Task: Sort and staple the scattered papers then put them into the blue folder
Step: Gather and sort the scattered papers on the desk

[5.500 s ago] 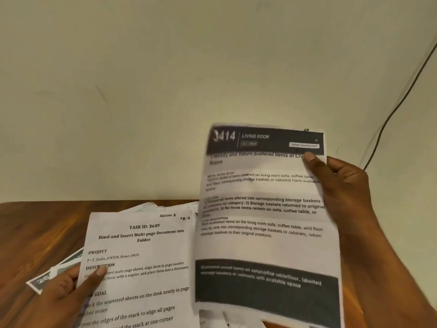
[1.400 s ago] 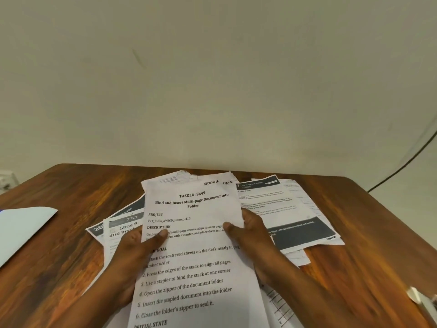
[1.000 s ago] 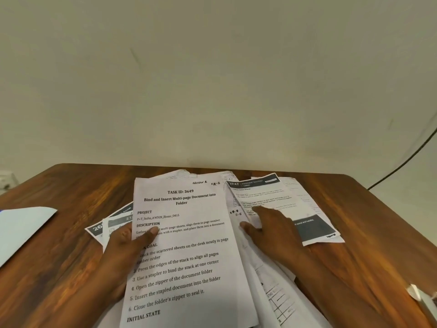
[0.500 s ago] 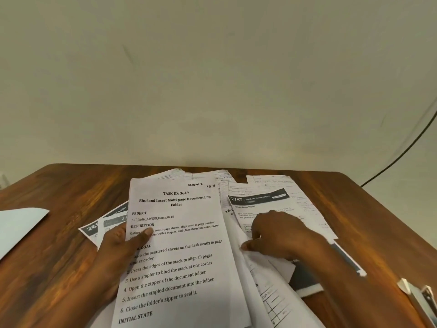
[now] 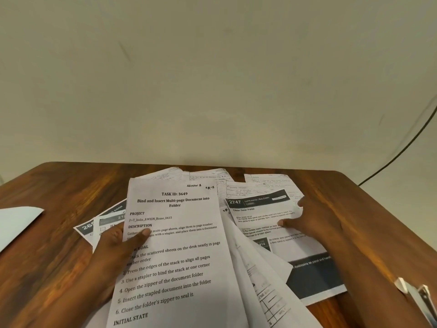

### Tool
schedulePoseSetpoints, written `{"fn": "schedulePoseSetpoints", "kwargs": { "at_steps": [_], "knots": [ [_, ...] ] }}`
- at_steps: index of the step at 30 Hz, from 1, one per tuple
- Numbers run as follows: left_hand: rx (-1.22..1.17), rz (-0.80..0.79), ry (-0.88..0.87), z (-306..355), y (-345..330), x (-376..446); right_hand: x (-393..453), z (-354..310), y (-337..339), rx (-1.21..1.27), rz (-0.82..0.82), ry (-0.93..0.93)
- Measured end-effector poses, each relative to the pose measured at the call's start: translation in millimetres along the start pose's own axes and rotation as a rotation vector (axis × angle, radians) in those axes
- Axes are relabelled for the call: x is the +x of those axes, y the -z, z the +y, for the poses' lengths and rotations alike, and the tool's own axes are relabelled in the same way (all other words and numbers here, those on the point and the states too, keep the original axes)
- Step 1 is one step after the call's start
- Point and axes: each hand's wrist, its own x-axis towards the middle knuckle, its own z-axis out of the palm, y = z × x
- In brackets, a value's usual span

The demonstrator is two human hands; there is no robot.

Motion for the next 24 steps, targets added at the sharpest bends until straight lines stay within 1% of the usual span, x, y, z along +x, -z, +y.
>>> {"fn": "schedulePoseSetpoints", "kwargs": {
  "at_steps": [2, 6, 9, 13, 18, 21, 24],
  "knots": [
    [0.007, 0.001, -0.001, -0.1, -0.4, -0.6, 1.7, 0.2, 1.2, 0.019, -0.008, -0.004],
    [0.006, -0.005, -0.002, 0.4, -0.5, -1.3, 7.9, 3.5, -1.0, 0.141, -0.042, -0.083],
    [0.004, -0.011, 0.001, 1.0, -0.7, -1.8, 11.8, 4.6, -6.6, 0.213, 0.002, -0.106],
    [0.005, -0.008, 0.005, 0.9, 0.6, -1.3, 16.0, 4.7, -7.6, 0.445, 0.075, -0.136],
    [0.012, -0.008, 0.008, -0.1, 1.6, 0.2, 12.2, -2.5, 4.4, 0.782, 0.048, -0.172],
    [0.009, -0.004, 0.008, 0.3, 1.0, 0.3, 9.1, -6.9, 8.2, 0.874, 0.032, -0.171],
    [-0.006, -0.014, 0.013, -0.5, 1.4, 0.7, 5.7, -9.9, 11.9, 0.904, -0.003, -0.151]
  ]
}}
